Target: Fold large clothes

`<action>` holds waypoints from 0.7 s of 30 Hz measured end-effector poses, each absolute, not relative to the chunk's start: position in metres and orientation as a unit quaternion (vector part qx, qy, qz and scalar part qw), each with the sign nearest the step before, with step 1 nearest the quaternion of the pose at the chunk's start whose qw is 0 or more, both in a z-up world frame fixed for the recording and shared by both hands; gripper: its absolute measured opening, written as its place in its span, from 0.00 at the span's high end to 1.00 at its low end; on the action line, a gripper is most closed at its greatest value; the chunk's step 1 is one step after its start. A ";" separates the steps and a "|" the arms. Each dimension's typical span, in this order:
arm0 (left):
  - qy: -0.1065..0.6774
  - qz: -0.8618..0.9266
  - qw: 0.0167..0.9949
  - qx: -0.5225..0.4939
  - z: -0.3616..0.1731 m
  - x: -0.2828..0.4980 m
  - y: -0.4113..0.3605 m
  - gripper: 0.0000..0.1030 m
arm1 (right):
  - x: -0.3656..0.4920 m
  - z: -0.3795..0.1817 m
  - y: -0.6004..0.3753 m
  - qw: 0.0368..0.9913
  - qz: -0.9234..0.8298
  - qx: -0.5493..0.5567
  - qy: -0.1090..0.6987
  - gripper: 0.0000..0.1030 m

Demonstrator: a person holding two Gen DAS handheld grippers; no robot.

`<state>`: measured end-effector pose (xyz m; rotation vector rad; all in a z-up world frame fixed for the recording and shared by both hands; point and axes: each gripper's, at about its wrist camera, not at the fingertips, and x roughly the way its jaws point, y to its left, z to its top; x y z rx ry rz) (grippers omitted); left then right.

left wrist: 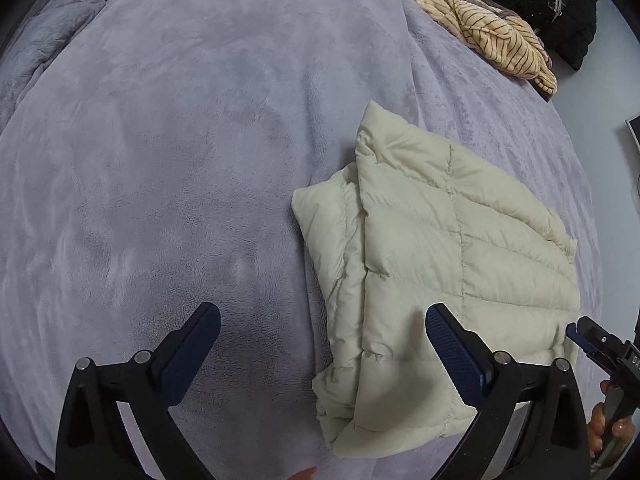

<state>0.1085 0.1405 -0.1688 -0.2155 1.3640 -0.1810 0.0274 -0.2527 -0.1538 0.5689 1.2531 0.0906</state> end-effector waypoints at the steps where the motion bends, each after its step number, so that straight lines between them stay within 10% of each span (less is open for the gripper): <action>1: 0.629 -0.086 0.766 -0.100 -0.170 0.109 0.141 0.00 | 0.027 -0.152 -0.251 0.773 0.041 0.259 0.578 0.29; 5: 0.632 -0.099 0.761 -0.106 -0.175 0.109 0.139 0.00 | 0.026 -0.152 -0.249 0.772 0.031 0.258 0.580 0.30; 9: 0.635 -0.105 0.758 -0.105 -0.180 0.111 0.139 0.00 | 0.030 -0.163 -0.244 0.766 0.031 0.267 0.584 0.73; 21: 0.627 -0.222 0.722 -0.190 -0.205 0.128 0.145 0.00 | 0.041 -0.237 -0.230 0.761 0.057 0.253 0.595 0.79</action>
